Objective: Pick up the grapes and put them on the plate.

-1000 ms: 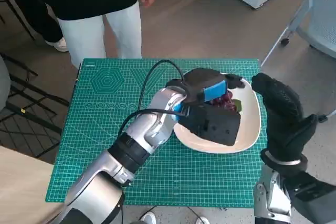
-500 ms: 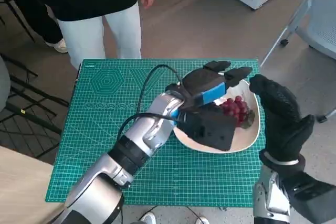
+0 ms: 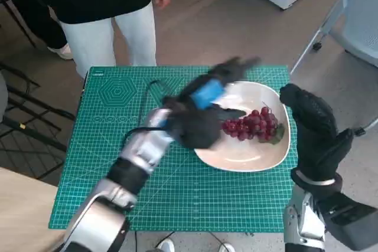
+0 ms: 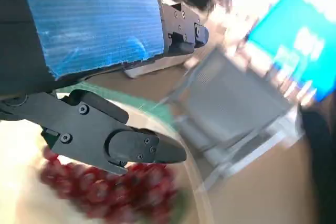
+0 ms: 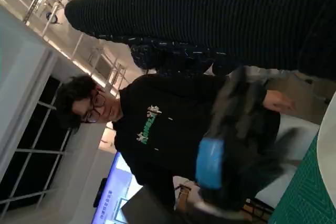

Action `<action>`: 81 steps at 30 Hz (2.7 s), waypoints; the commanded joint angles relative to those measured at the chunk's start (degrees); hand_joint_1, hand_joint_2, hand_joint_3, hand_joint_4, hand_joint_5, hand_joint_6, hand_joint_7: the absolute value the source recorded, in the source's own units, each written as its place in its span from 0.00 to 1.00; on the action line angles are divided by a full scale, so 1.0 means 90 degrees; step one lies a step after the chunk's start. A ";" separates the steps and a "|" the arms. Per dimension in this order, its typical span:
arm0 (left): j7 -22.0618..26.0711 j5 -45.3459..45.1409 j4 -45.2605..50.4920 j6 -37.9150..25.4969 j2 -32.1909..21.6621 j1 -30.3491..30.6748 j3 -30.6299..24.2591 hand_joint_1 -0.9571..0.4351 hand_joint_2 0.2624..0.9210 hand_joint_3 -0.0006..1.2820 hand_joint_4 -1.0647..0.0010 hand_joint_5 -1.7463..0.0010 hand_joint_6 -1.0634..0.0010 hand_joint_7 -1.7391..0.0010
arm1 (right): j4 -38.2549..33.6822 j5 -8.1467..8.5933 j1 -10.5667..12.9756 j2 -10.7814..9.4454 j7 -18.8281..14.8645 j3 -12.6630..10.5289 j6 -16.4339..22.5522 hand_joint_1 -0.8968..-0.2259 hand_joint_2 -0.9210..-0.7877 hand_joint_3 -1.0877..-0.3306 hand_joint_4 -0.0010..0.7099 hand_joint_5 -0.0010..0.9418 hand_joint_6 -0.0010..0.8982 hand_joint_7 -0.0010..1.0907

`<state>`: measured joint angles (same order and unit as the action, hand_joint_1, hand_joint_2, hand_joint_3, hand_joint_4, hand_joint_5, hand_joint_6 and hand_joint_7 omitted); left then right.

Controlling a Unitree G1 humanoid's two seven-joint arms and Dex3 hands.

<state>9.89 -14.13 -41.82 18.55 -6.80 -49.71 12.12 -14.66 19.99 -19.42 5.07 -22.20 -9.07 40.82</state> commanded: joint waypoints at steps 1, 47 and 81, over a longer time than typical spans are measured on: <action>0.0443 0.1103 0.0462 0.0378 -0.0084 0.0678 -0.0730 0.24 1.00 0.31 0.97 1.00 0.84 0.99 | -0.0057 0.0034 0.0099 0.0020 -0.0058 -0.0019 -0.0050 0.67 0.00 0.71 0.50 0.01 0.13 0.40; 0.2809 0.4395 0.1204 0.1415 0.0320 0.2850 -0.2776 0.32 1.00 0.26 0.78 0.99 0.74 0.98 | -0.0166 -0.0034 -0.0112 0.0037 -0.0160 0.0093 -0.0213 0.64 0.00 0.80 0.55 0.01 0.23 0.32; 0.2750 0.4421 0.1045 0.2076 0.0727 0.2839 -0.2938 0.67 1.00 0.28 0.67 0.99 0.60 0.97 | -0.0379 -0.0005 -0.0151 0.0031 -0.0295 0.0021 -0.0106 0.64 0.00 0.79 0.52 0.00 0.24 0.28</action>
<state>34.18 25.27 -32.85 36.96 0.07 -24.46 -14.36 -16.98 20.01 -21.49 5.36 -24.52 -8.77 39.89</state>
